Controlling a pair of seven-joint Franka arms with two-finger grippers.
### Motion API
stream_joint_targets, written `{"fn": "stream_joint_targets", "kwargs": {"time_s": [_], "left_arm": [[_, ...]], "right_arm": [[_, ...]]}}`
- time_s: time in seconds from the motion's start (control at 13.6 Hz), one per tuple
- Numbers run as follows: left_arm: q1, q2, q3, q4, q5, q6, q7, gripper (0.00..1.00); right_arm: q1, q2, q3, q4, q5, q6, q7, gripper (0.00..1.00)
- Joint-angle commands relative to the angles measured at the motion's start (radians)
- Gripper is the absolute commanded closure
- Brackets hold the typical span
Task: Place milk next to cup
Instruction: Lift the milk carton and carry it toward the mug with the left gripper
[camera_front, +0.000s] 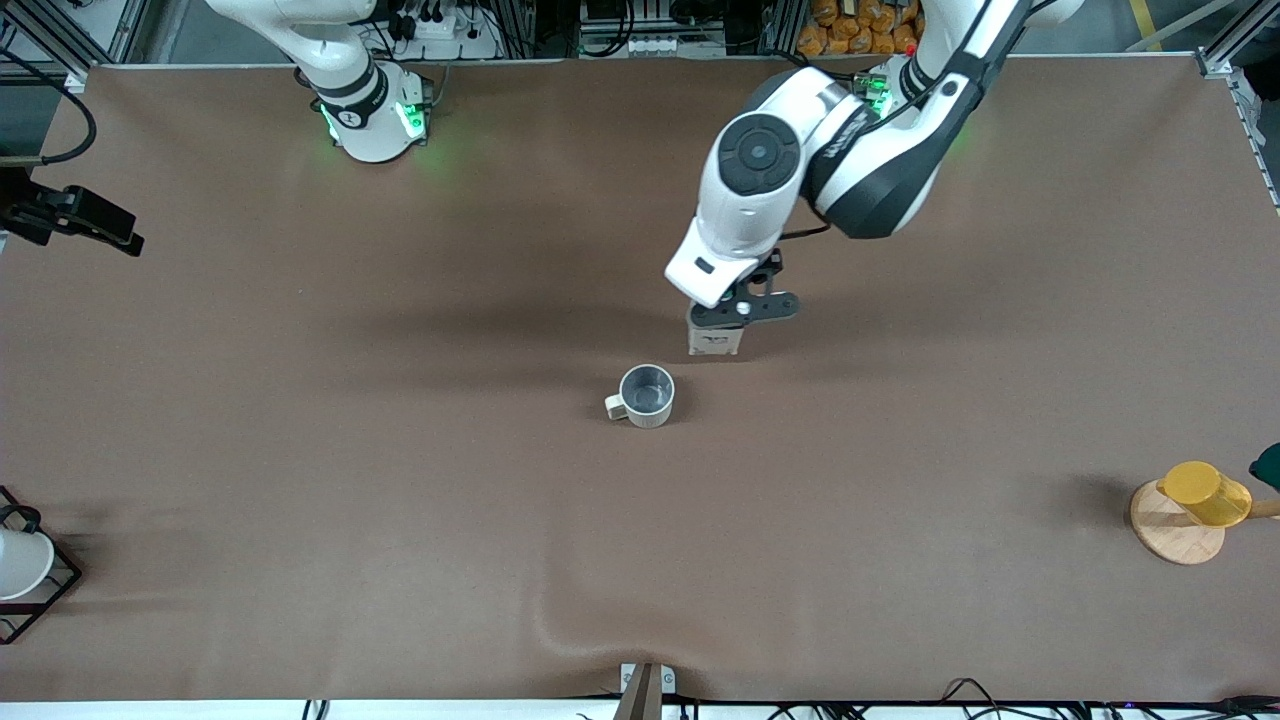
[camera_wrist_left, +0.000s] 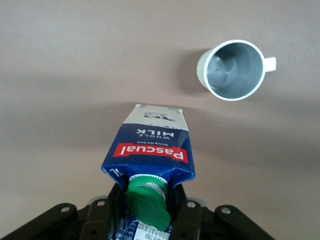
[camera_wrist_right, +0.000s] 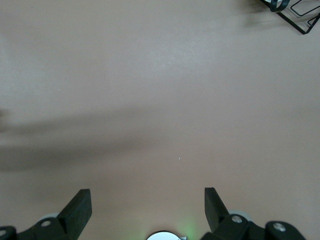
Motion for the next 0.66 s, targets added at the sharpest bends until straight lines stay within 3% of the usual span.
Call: {"fn": "stream_joint_targets", "kwargs": {"time_s": [0.0,0.59], "left_arm": [[-0.035,0.084,0.005,0.114,0.023,-0.02,-0.004,0.72],[-0.085,0.185,0.016,0.217,0.021,-0.01,-0.008,0.7]], "right_arm": [[-0.003,-0.004,0.009,-0.001,-0.014,-0.003,0.018,0.0],[-0.005,-0.004,0.009,0.004,-0.014,0.002,0.018,0.0]]}}
